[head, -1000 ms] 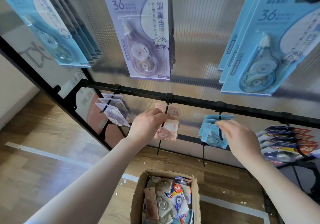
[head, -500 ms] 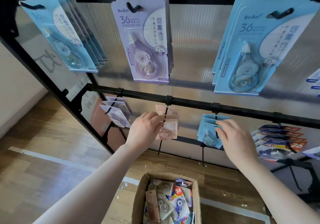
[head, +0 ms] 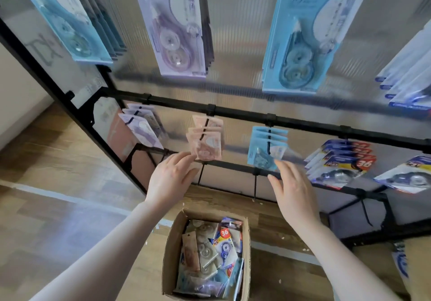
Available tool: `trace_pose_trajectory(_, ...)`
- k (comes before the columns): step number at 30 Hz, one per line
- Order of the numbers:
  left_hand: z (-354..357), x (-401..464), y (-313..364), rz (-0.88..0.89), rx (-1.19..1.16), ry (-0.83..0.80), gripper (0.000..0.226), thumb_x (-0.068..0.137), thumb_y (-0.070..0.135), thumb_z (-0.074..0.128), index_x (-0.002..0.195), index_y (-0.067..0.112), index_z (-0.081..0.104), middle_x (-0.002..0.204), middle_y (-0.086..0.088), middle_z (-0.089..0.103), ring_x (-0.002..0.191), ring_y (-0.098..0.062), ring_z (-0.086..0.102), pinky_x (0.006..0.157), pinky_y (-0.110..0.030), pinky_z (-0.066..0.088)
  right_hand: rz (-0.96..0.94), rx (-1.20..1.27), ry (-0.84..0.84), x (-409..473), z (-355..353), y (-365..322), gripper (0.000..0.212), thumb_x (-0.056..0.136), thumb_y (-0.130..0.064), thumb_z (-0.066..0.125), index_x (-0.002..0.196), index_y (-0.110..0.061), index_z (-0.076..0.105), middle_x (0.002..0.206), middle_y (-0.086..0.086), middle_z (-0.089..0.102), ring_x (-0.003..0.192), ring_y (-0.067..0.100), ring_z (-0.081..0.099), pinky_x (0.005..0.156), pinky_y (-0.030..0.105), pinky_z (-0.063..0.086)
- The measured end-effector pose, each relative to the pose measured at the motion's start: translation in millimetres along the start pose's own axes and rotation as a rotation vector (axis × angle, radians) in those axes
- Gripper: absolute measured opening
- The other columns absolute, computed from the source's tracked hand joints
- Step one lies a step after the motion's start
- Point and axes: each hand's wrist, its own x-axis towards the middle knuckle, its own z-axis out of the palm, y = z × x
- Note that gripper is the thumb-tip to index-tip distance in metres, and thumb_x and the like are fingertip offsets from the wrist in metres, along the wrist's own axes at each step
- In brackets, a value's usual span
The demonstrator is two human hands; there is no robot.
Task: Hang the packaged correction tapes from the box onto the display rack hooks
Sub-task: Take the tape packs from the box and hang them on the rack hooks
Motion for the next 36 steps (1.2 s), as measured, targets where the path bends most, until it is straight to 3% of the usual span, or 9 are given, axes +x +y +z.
trace_pose_trajectory(8, 47.1, -79.0, 16.2, -0.144, -0.018, -0.089, 0.046, 0.088, 0.04, 0.041, 0.108, 0.008, 0.067, 0.11, -0.008, 0.067, 0.1, -0.026, 0.063, 0.084, -0.036, 0.05, 0.012, 0.069, -0.189, -59.4, 42.3, 28.0, 0.037, 0.093, -0.023, 0.053, 0.125, -0.006, 0.055, 0.123, 0.01, 0.057, 0.112, 0.028, 0.055, 0.091, 0.036, 0.045)
trace_pose_trajectory(13, 104.4, -126.3, 12.7, -0.218, -0.002, -0.114, 0.031, 0.087, 0.029, 0.062, 0.112, 0.011, 0.065, 0.115, -0.006, 0.065, 0.106, -0.025, 0.061, 0.086, -0.036, 0.049, 0.006, 0.069, -0.269, -95.7, 98.4, 49.2, 0.037, 0.094, -0.025, 0.051, 0.127, -0.008, 0.055, 0.127, 0.009, 0.057, 0.117, 0.025, 0.053, 0.096, 0.035, 0.043)
trace_pose_trajectory(15, 135.4, -140.8, 4.7, -0.221, -0.013, -0.137, 0.033, 0.087, 0.033, 0.059, 0.111, 0.012, 0.065, 0.116, -0.005, 0.064, 0.106, -0.025, 0.061, 0.087, -0.035, 0.049, -0.004, 0.075, -0.301, -107.8, 131.7, 61.5, 0.037, 0.094, -0.025, 0.051, 0.127, -0.008, 0.055, 0.128, 0.009, 0.056, 0.118, 0.026, 0.052, 0.098, 0.035, 0.041)
trace_pose_trajectory(21, 257.0, -207.9, -41.3, -0.264, -0.003, -0.285, 0.035, 0.087, 0.032, 0.057, 0.116, 0.013, 0.063, 0.121, -0.004, 0.061, 0.109, -0.025, 0.058, 0.088, -0.034, 0.048, -0.032, 0.133, -0.348, -153.7, 259.3, 93.4, 0.034, 0.092, -0.02, 0.055, 0.122, -0.005, 0.058, 0.122, 0.012, 0.059, 0.112, 0.031, 0.054, 0.093, 0.041, 0.044)
trace_pose_trajectory(25, 332.8, -251.7, -69.3, -0.223, -0.012, -0.434, 0.047, 0.085, 0.045, 0.039, 0.114, 0.014, 0.06, 0.123, -0.002, 0.059, 0.11, -0.023, 0.056, 0.088, -0.033, 0.049, -0.102, 0.157, -0.383, -170.8, 334.1, 105.5, 0.035, 0.091, -0.019, 0.056, 0.123, -0.005, 0.057, 0.121, 0.012, 0.059, 0.111, 0.03, 0.056, 0.092, 0.039, 0.044)
trace_pose_trajectory(29, 388.5, -293.5, -83.6, -0.228, 0.014, -0.569, 0.036, 0.089, 0.037, 0.052, 0.117, 0.015, 0.056, 0.116, -0.001, 0.058, 0.102, -0.02, 0.056, 0.08, -0.032, 0.051, -0.196, 0.138, -0.384, -178.3, 384.8, 114.9, 0.033, 0.09, -0.019, 0.059, 0.12, -0.005, 0.059, 0.118, 0.012, 0.061, 0.109, 0.032, 0.057, 0.092, 0.042, 0.046)
trace_pose_trajectory(32, 414.5, -310.5, -86.5, -0.356, 0.05, -0.643, 0.035, 0.088, 0.044, 0.054, 0.111, 0.018, 0.053, 0.106, 0.001, 0.057, 0.091, -0.016, 0.055, 0.072, -0.027, 0.048, -0.223, 0.118, -0.393, -177.1, 409.3, 116.5, 0.034, 0.089, -0.023, 0.06, 0.119, -0.007, 0.059, 0.116, 0.011, 0.061, 0.107, 0.032, 0.057, 0.089, 0.043, 0.046)
trace_pose_trajectory(36, 433.7, -319.6, -88.8, -0.525, 0.081, -0.792, 0.047, 0.081, 0.055, 0.059, 0.108, 0.018, 0.051, 0.106, 0.0, 0.057, 0.092, -0.018, 0.057, 0.072, -0.028, 0.048, -0.301, 0.047, -0.4, -178.8, 431.4, 119.5, 0.034, 0.087, -0.027, 0.06, 0.115, -0.009, 0.06, 0.108, 0.011, 0.061, 0.099, 0.034, 0.058, 0.081, 0.042, 0.05)
